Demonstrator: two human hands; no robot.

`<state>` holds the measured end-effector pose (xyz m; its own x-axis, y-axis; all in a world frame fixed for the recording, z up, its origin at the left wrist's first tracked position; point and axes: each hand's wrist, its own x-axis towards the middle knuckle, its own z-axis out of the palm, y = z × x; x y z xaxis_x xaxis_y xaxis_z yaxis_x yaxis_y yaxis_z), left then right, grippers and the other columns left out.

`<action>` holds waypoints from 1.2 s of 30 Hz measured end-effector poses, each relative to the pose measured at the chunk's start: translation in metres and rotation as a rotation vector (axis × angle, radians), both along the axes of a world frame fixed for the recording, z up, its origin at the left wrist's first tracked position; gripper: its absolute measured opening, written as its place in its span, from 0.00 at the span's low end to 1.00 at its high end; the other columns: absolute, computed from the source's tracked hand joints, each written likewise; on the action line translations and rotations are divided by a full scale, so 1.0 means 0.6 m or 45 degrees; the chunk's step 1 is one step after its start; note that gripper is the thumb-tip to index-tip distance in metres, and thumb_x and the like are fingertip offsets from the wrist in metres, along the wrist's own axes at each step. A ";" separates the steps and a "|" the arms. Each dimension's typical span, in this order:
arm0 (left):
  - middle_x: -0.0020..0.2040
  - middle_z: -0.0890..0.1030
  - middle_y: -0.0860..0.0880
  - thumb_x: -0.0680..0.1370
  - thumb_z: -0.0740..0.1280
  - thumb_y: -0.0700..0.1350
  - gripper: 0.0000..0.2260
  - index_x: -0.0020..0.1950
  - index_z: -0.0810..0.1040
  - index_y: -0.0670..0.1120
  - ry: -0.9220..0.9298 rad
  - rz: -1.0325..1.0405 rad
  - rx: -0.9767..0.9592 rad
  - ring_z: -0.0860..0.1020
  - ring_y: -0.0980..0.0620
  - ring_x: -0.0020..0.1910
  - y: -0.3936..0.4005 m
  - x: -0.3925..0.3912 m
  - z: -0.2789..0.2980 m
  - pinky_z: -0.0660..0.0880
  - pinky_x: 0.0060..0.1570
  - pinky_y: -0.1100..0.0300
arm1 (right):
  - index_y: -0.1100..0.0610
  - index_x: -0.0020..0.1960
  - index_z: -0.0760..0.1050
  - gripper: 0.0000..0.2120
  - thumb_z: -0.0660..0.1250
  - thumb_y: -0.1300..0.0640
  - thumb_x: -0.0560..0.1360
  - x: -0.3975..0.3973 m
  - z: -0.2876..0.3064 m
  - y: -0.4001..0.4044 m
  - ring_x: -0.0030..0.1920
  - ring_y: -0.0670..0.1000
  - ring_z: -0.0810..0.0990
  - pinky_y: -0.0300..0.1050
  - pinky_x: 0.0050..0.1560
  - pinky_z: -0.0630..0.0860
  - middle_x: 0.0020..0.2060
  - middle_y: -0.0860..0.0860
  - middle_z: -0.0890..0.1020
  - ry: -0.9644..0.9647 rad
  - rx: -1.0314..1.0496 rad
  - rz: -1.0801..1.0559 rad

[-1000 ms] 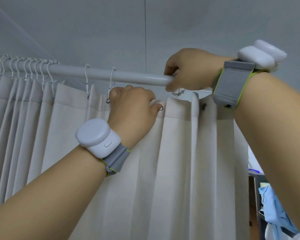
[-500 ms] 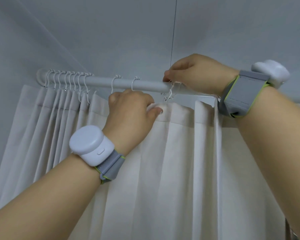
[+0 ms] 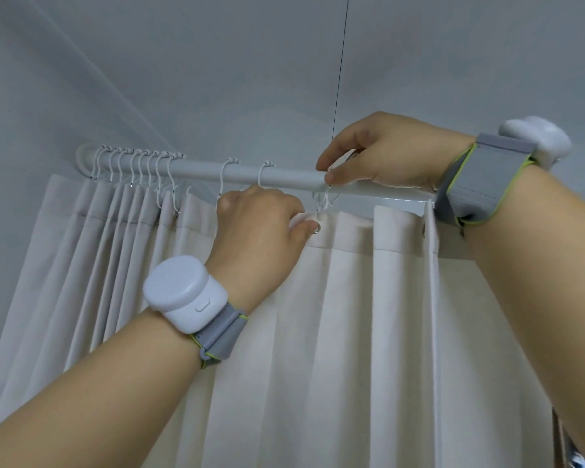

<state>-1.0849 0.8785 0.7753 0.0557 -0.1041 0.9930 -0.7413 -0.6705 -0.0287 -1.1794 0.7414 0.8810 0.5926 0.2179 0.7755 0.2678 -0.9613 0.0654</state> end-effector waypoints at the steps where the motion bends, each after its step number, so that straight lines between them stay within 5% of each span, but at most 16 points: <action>1: 0.34 0.73 0.53 0.77 0.63 0.55 0.13 0.36 0.75 0.49 0.004 0.001 0.003 0.73 0.47 0.47 -0.001 0.000 0.000 0.63 0.53 0.53 | 0.47 0.52 0.82 0.09 0.72 0.52 0.71 -0.002 0.003 -0.001 0.34 0.38 0.75 0.31 0.36 0.67 0.34 0.40 0.79 0.025 -0.031 -0.022; 9: 0.32 0.71 0.53 0.77 0.63 0.55 0.16 0.32 0.70 0.49 0.026 0.033 0.016 0.69 0.50 0.44 -0.002 -0.001 0.001 0.61 0.50 0.54 | 0.48 0.51 0.82 0.13 0.75 0.48 0.68 0.008 0.009 -0.003 0.38 0.39 0.76 0.32 0.42 0.70 0.42 0.42 0.82 0.054 -0.022 0.006; 17: 0.27 0.65 0.53 0.77 0.65 0.53 0.21 0.27 0.62 0.51 0.077 -0.056 0.075 0.65 0.51 0.34 0.009 -0.016 0.004 0.58 0.44 0.56 | 0.52 0.48 0.82 0.16 0.70 0.41 0.70 0.019 0.006 0.016 0.47 0.49 0.81 0.45 0.55 0.75 0.44 0.48 0.85 0.085 -0.073 -0.169; 24: 0.26 0.70 0.54 0.74 0.68 0.53 0.12 0.32 0.73 0.53 0.173 -0.286 0.002 0.67 0.58 0.29 0.016 -0.009 0.011 0.61 0.43 0.57 | 0.55 0.43 0.83 0.17 0.65 0.43 0.76 0.021 0.006 0.024 0.35 0.49 0.83 0.43 0.48 0.79 0.38 0.50 0.86 0.144 0.030 -0.115; 28: 0.27 0.71 0.55 0.75 0.69 0.54 0.11 0.33 0.74 0.55 0.204 -0.298 0.006 0.67 0.59 0.29 0.021 -0.009 0.011 0.62 0.43 0.56 | 0.56 0.46 0.83 0.15 0.65 0.46 0.76 0.019 0.006 0.022 0.42 0.47 0.85 0.41 0.55 0.76 0.38 0.49 0.86 0.191 0.049 -0.106; 36: 0.25 0.69 0.56 0.75 0.69 0.51 0.12 0.31 0.74 0.53 0.290 -0.289 -0.009 0.66 0.56 0.29 0.012 -0.012 0.024 0.63 0.43 0.57 | 0.54 0.43 0.84 0.15 0.76 0.44 0.64 0.026 0.016 0.006 0.48 0.55 0.84 0.54 0.57 0.78 0.41 0.50 0.86 0.112 0.139 -0.029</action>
